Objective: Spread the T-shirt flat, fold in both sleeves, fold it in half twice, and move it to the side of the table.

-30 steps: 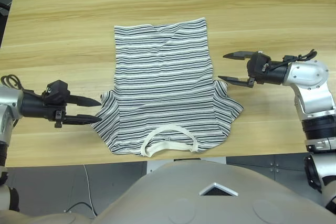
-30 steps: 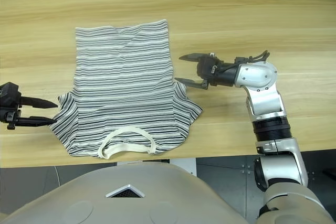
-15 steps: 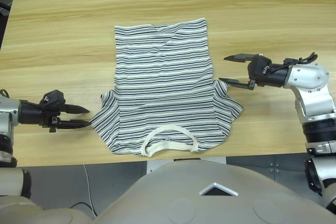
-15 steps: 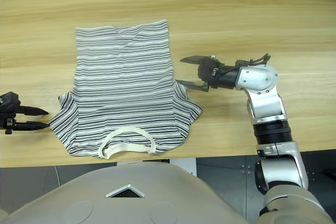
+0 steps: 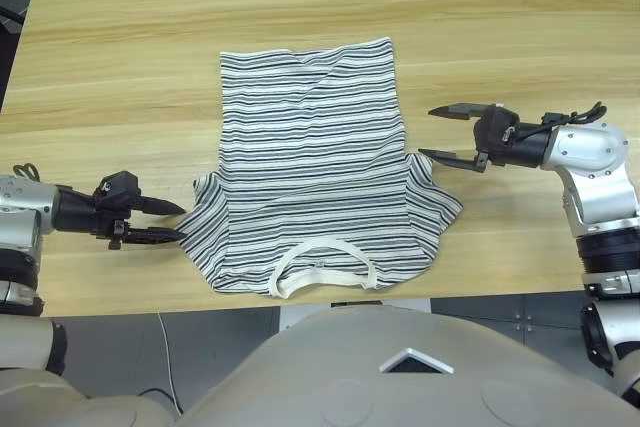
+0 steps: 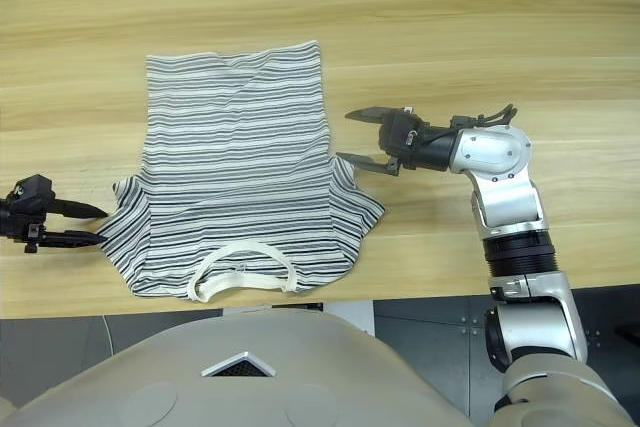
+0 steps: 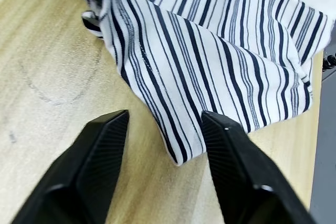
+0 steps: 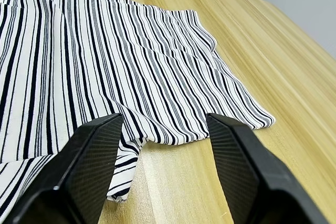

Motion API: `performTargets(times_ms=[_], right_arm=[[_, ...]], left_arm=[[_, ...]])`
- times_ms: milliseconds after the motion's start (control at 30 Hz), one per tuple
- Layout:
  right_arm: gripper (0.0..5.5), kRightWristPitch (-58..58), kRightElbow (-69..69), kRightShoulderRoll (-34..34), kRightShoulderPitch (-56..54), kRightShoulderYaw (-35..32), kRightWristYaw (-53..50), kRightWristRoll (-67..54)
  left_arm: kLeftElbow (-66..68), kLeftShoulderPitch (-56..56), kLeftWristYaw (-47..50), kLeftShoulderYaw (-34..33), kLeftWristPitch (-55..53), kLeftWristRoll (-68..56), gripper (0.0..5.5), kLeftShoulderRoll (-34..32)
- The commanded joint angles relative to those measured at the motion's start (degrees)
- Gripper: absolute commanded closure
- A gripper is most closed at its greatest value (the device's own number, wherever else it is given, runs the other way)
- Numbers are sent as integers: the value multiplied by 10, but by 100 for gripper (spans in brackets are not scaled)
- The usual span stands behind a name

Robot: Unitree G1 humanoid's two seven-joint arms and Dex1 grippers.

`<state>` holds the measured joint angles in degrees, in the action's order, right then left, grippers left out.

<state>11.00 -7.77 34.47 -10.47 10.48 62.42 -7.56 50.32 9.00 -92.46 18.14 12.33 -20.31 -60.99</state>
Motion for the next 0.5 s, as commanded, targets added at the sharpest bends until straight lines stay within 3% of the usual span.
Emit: performTargets(times_ms=[33, 367, 500], right_arm=[[255, -2, -1, 3, -6, -4, -5, 2], [255, -1, -3, 2, -7, -2, -5, 3], [255, 1, -7, 0, -8, -2, -6, 5]], left_arm=[[19, -18, 0, 44, -14, 47, 353, 34], [-68, -43, 0, 74, -57, -20, 526, -5], [-97, -47, 0, 75, -77, -32, 536, -15]])
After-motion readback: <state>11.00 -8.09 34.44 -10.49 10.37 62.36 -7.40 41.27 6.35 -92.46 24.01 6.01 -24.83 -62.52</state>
